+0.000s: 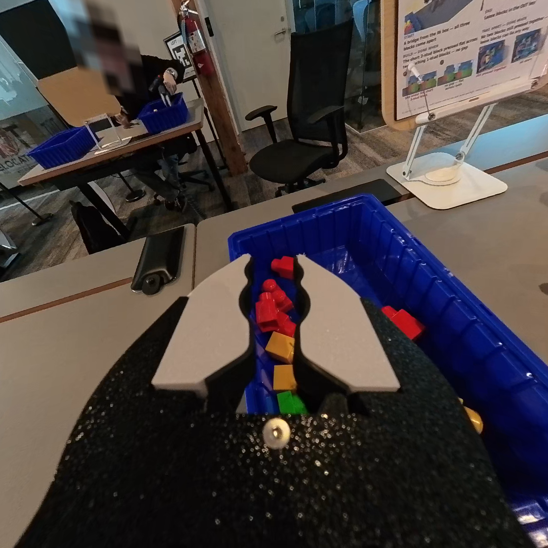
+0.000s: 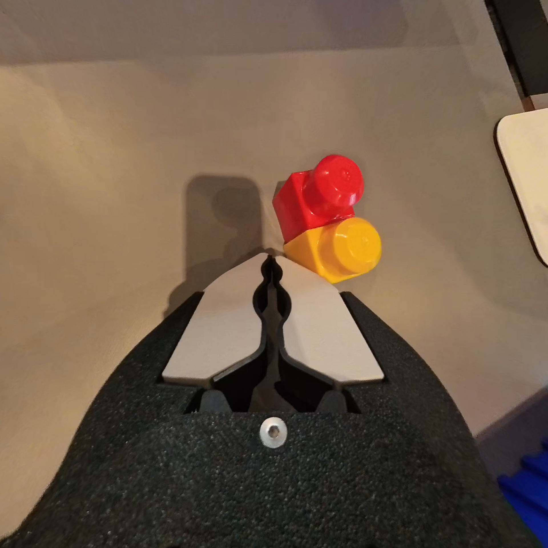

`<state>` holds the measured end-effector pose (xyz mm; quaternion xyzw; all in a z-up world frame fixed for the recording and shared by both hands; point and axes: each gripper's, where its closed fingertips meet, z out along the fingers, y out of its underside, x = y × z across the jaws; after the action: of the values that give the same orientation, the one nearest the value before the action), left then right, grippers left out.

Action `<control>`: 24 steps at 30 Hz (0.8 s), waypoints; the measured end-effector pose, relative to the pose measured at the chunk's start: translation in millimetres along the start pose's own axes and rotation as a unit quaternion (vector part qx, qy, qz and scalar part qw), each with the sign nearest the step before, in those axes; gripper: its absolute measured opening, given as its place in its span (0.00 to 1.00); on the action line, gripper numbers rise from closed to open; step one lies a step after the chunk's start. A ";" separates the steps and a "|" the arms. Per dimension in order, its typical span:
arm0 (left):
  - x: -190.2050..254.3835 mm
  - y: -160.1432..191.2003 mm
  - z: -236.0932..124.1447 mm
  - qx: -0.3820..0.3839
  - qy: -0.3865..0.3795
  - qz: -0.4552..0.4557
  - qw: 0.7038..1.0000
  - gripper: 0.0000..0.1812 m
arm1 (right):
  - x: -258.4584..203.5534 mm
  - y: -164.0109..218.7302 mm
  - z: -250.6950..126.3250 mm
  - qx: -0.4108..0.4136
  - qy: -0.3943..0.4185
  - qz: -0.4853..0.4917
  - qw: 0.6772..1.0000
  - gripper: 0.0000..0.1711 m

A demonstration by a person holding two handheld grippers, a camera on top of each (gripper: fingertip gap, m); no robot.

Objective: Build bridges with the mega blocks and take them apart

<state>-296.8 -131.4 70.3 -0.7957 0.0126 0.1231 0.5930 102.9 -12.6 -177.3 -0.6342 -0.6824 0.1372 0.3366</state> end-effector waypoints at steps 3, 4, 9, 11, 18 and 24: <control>0.2 0.4 0.1 -0.001 0.001 0.000 1.000 0.13 | 1.4 -0.3 0.6 0.000 0.004 0.000 1.000 0.00; 0.3 0.5 0.2 -0.001 0.001 0.000 1.000 0.13 | 1.9 -0.3 0.6 0.000 0.006 0.000 1.000 0.00; 0.9 0.5 0.0 -0.001 0.002 0.001 1.000 0.13 | 3.2 0.0 1.6 -0.001 0.010 -0.001 1.000 0.00; 1.0 0.8 0.0 -0.002 0.002 0.001 1.000 0.13 | 3.2 -0.1 2.1 0.000 0.010 -0.002 1.000 0.00; 0.9 1.0 -0.4 -0.001 0.002 0.001 1.000 0.13 | 3.7 -0.5 4.2 -0.001 0.013 -0.004 1.000 0.00; -1.0 1.7 -2.3 -0.001 -0.003 -0.002 1.000 0.13 | -5.5 -11.3 -1.9 0.017 -0.009 -0.014 1.000 0.00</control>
<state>-297.7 -134.2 69.6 -0.7960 0.0091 0.1237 0.5925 95.2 -20.1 -170.5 -0.6176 -0.6916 0.1504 0.3430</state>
